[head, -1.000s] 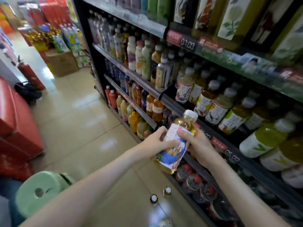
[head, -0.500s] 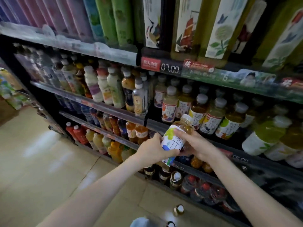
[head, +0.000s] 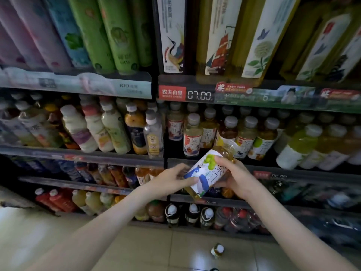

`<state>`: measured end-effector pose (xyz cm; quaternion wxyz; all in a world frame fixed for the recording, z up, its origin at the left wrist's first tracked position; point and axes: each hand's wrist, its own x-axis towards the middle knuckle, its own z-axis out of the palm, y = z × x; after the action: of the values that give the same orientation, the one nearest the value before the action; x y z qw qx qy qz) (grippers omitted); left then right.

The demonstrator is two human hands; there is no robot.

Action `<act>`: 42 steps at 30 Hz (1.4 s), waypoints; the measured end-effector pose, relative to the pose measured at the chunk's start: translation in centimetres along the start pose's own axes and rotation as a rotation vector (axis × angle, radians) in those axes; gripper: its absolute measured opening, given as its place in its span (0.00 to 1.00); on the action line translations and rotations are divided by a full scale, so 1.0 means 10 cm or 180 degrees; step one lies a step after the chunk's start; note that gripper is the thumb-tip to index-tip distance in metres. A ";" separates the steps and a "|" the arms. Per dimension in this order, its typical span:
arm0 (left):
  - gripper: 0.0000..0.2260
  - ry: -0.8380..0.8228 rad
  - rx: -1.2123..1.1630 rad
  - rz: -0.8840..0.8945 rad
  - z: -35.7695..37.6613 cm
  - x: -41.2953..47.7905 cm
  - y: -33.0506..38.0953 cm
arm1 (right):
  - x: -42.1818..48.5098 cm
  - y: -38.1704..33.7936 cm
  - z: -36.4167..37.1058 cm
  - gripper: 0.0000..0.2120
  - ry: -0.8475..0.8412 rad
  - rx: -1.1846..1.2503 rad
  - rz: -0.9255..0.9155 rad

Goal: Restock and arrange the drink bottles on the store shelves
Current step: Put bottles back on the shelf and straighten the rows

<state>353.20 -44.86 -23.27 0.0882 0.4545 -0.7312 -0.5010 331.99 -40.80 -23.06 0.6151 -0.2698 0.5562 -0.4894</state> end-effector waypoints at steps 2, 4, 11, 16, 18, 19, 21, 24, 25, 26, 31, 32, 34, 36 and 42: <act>0.22 -0.0062 0.0285 0.0031 0.02 0.01 -0.02 | -0.01 0.03 0.00 0.17 0.0055 -0.0038 -0.0084; 0.22 0.0144 0.0582 0.0173 0.07 0.02 0.00 | -0.03 0.04 0.02 0.18 0.0104 -0.0085 -0.0147; 0.27 0.0495 0.1523 0.0661 0.24 0.19 0.07 | -0.13 -0.01 -0.10 0.18 0.0544 -0.0487 -0.0297; 0.25 0.0503 0.1604 0.1046 0.35 0.45 0.42 | -0.24 0.06 -0.44 0.29 0.1490 -0.1087 -0.0573; 0.23 0.0641 0.1801 0.1184 0.42 0.57 0.53 | -0.30 0.02 -0.66 0.32 0.1779 -0.0989 -0.0650; 0.23 0.0736 0.1894 0.1224 0.46 0.63 0.57 | -0.32 -0.02 -0.77 0.30 0.1932 -0.0990 -0.0710; 0.22 0.0980 0.2174 0.1256 0.57 0.76 0.68 | -0.40 -0.15 -0.96 0.26 0.2228 -0.1076 -0.0881; 0.23 0.1310 0.2588 0.1335 0.73 0.95 0.89 | -0.46 -0.34 -1.26 0.29 0.2522 -0.1215 -0.1113; 0.24 0.1385 0.2708 0.1409 0.80 1.04 1.01 | -0.48 -0.40 -1.40 0.30 0.2572 -0.1224 -0.1197; 0.25 0.1419 0.2816 0.1482 0.83 1.10 1.05 | -0.48 -0.43 -1.45 0.29 0.2572 -0.1218 -0.1245; 0.32 0.1336 0.3408 0.2089 1.11 1.52 1.39 | -0.49 -0.53 -1.75 0.25 0.2510 -0.1143 -0.1339; 0.34 0.1406 0.3504 0.2150 1.16 1.60 1.48 | -0.48 -0.54 -1.80 0.25 0.2489 -0.1142 -0.1357; 0.36 0.1373 0.3618 0.2091 1.25 1.77 1.60 | -0.45 -0.55 -1.90 0.25 0.2455 -0.1114 -0.1378; 0.34 0.1271 0.3704 0.1883 1.28 1.88 1.68 | -0.42 -0.54 -1.98 0.25 0.2444 -0.1116 -0.1389; 0.26 0.1589 0.3907 0.2173 1.27 2.02 1.67 | -0.31 -0.46 -2.13 0.24 0.2352 -0.1046 -0.1384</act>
<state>324.58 -50.31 -22.42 0.1327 0.2699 -0.9383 0.1708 310.70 -35.16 -22.73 0.2076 -0.2815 0.7390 -0.5758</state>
